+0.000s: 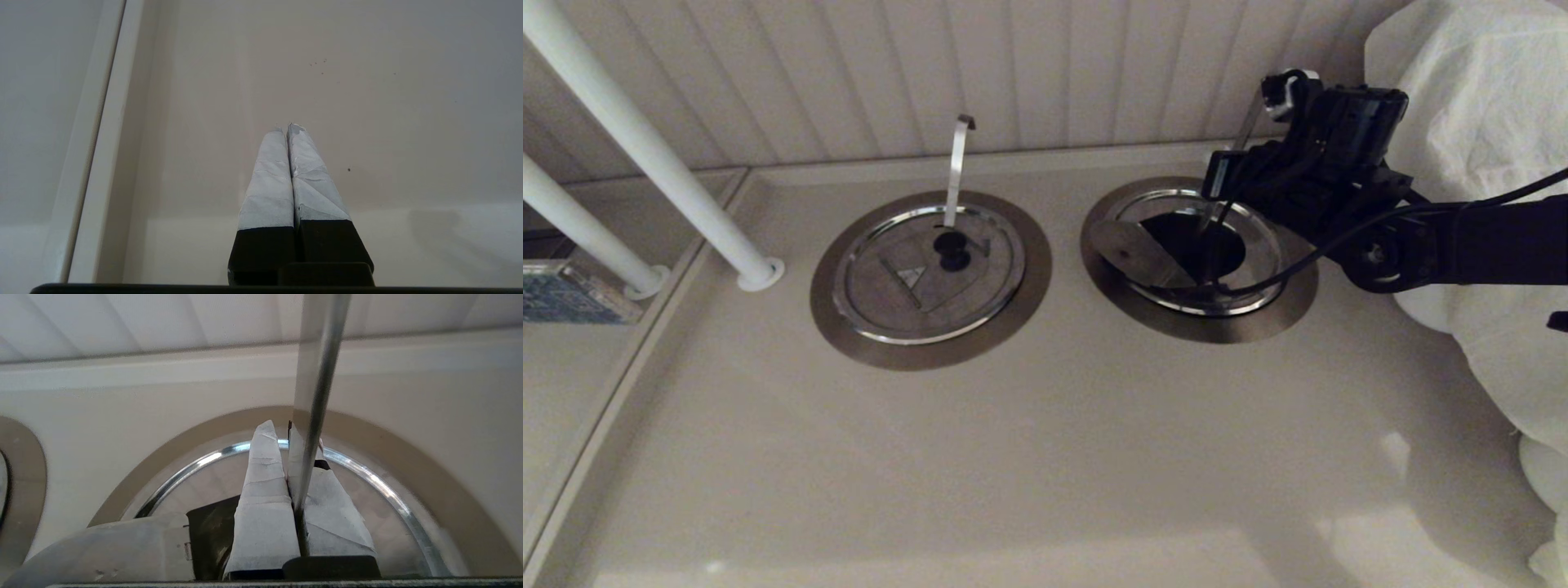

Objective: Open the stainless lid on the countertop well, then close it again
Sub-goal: Stir with a spoon

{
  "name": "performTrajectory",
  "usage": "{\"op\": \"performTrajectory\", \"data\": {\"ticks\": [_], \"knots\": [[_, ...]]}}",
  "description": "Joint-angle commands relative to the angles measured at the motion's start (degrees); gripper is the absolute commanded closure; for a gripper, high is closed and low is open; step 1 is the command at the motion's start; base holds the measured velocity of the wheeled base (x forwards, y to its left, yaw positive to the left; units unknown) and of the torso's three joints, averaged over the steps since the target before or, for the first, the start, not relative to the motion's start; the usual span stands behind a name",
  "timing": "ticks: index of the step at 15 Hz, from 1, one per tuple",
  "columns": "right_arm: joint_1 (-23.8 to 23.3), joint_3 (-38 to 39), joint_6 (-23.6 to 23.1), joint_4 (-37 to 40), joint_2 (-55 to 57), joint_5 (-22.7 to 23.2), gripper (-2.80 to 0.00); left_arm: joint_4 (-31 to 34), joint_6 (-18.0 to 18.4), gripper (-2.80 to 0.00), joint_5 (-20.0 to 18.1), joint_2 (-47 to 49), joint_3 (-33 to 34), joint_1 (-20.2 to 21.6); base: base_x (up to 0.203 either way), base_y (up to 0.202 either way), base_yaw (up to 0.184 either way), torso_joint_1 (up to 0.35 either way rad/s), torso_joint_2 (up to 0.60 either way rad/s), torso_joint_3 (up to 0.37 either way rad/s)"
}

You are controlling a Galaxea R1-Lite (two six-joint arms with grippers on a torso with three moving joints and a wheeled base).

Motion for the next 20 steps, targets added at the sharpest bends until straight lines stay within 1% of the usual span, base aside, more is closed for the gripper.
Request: {"op": "performTrajectory", "data": {"ticks": [1,7,14,17,20], "knots": [[-0.29,0.88,0.05,-0.37,-1.24,-0.01,0.00,0.04,-0.01,0.00,0.05,0.00,0.00,0.00,0.000,0.000,0.000,0.000,0.00,0.000],[0.08,2.92,0.40,-0.30,-3.06,1.18,0.00,0.04,-0.01,0.00,0.05,0.00,0.00,0.00,0.000,0.000,0.000,0.000,0.00,0.000],[1.50,10.32,-0.08,0.67,-9.82,7.40,0.00,0.04,-0.01,0.00,0.05,0.00,0.00,0.00,0.000,0.000,0.000,0.000,0.00,0.000],[1.45,12.49,-2.73,1.56,-11.59,7.55,0.00,0.04,-0.01,0.00,0.05,0.00,-0.04,0.00,0.000,0.000,0.000,0.000,0.00,0.000],[-0.12,13.54,-5.67,4.08,-12.41,7.55,0.00,0.04,-0.01,0.00,0.05,-0.09,-0.09,0.00,0.000,0.000,0.000,0.000,0.00,0.000]]}}
